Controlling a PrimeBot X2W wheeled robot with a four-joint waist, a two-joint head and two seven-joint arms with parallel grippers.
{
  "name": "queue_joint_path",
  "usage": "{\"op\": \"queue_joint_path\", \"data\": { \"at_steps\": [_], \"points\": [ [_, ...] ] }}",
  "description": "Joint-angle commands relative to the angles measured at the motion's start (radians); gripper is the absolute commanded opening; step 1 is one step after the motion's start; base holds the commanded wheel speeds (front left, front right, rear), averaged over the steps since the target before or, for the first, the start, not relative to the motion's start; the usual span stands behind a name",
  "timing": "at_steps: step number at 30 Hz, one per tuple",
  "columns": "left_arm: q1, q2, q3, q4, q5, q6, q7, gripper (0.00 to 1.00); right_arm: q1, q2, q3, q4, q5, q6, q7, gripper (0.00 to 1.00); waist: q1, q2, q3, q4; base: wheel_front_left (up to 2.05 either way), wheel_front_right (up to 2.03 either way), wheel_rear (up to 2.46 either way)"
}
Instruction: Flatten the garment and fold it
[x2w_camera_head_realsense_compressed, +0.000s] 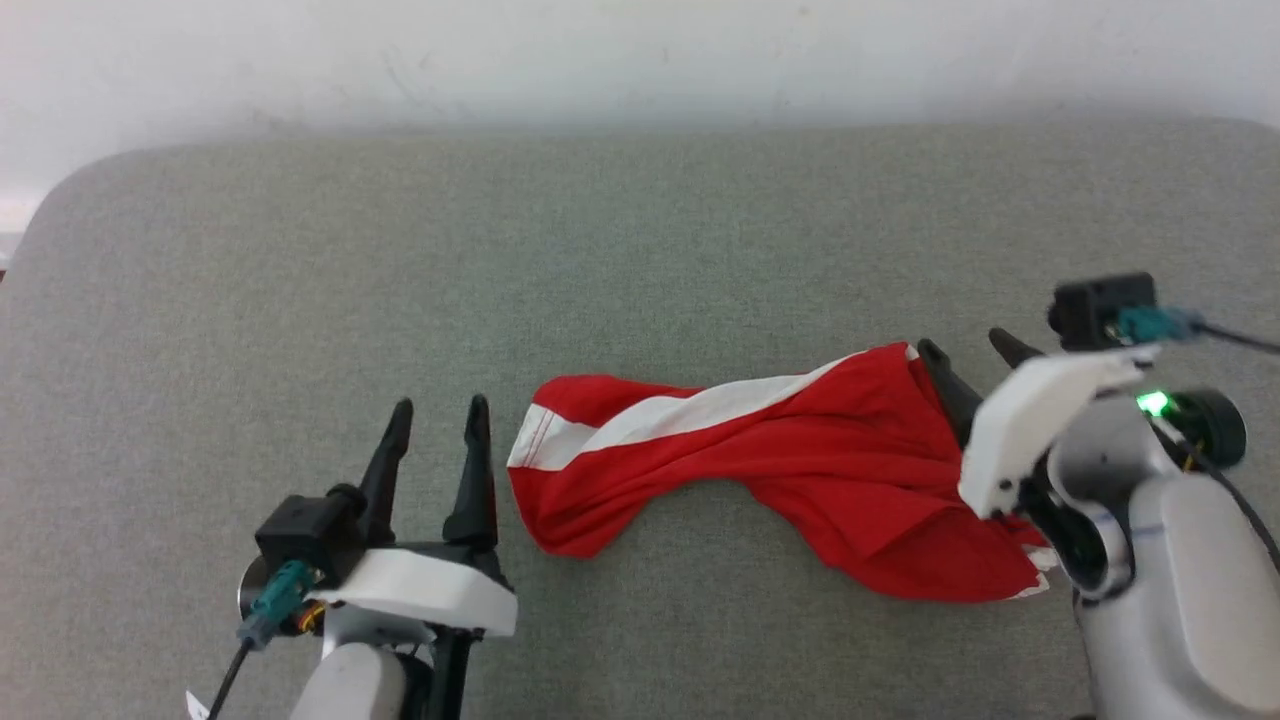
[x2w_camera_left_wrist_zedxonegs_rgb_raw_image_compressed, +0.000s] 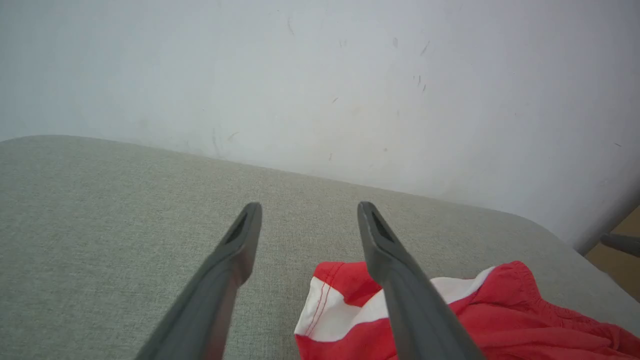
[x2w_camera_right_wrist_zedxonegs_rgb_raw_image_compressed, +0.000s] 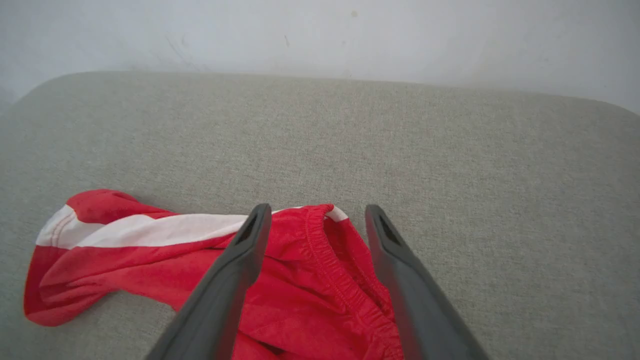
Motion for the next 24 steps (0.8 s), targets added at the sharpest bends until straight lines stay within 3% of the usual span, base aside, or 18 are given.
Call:
{"op": "queue_joint_path", "data": {
  "at_steps": [1, 11, 23, 24],
  "points": [
    [-0.005, -0.021, 0.014, -0.033, 0.035, -0.006, -0.005, 1.00, -0.043, -0.007, 0.010, 0.043, -0.023, -0.001, 0.031, 1.00, 0.0000, 0.0000, 0.030, 0.016, 0.00, 0.00, 0.00],
    [-0.007, -0.087, 0.079, -0.095, 0.122, -0.056, -0.006, 1.00, -0.234, -0.059, 0.064, 0.292, -0.138, -0.001, 0.107, 1.00, 0.0000, 0.0000, 0.123, 0.044, 0.00, 0.00, 0.00],
    [-0.037, -0.095, 0.072, -0.066, 0.103, -0.073, -0.006, 1.00, -0.274, -0.057, 0.119, 0.413, -0.118, -0.001, 0.046, 1.00, 0.0000, 0.0000, 0.150, 0.031, 0.00, 0.00, 0.00],
    [-0.040, -0.095, 0.070, -0.064, 0.100, -0.071, -0.006, 1.00, -0.277, -0.060, 0.123, 0.421, -0.112, -0.001, 0.043, 0.82, 0.0000, 0.0000, 0.152, 0.030, 0.00, 0.00, 0.00]
  ]
}}
